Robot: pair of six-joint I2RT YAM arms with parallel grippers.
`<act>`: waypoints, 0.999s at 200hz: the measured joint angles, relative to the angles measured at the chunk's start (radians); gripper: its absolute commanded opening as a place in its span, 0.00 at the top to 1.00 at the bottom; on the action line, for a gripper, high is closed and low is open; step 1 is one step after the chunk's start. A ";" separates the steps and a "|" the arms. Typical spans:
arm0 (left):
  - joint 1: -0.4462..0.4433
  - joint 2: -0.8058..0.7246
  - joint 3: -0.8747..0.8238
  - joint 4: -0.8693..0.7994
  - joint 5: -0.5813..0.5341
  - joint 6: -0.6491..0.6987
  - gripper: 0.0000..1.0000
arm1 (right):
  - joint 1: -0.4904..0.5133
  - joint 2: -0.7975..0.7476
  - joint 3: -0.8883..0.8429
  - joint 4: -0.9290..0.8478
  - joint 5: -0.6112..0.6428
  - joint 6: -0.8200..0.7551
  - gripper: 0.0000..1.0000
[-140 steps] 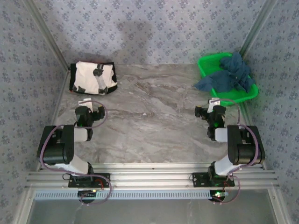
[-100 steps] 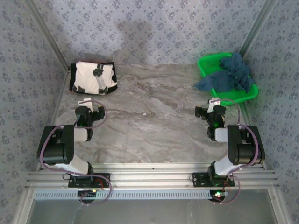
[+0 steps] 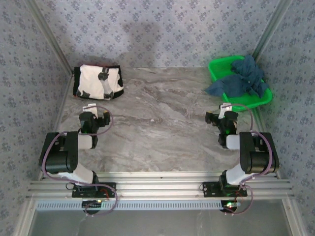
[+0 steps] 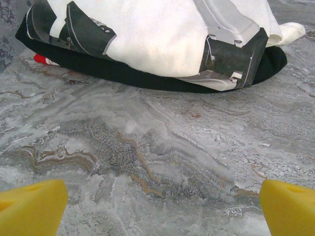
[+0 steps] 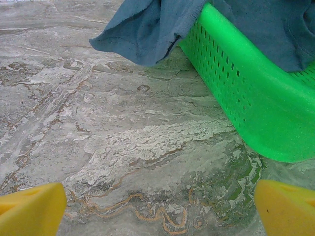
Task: Fold and stack the t-shirts
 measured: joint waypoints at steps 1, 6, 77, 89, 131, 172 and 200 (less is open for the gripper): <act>0.000 0.000 0.000 0.000 0.000 0.000 0.00 | 0.000 0.000 0.000 0.000 0.000 0.000 0.00; 0.000 0.000 0.000 0.000 0.000 0.000 0.00 | 0.000 0.000 0.000 0.000 0.000 0.000 0.00; -0.003 -0.011 0.006 -0.030 0.000 0.005 0.00 | 0.000 -0.009 0.007 -0.033 0.000 -0.002 0.00; -0.014 -0.064 0.037 -0.150 -0.001 0.012 0.00 | 0.003 -0.042 0.051 -0.151 0.000 -0.004 0.00; -0.072 -0.435 0.171 -0.420 0.012 -0.031 0.00 | 0.023 -0.356 0.190 -0.480 -0.085 0.026 0.00; -0.116 -0.613 0.376 -0.781 0.045 -0.205 0.01 | 0.031 -0.469 0.420 -0.863 -0.189 0.167 0.00; -0.126 -0.570 0.538 -1.042 0.166 -0.288 0.00 | -0.050 -0.271 0.778 -1.159 -0.288 0.274 0.00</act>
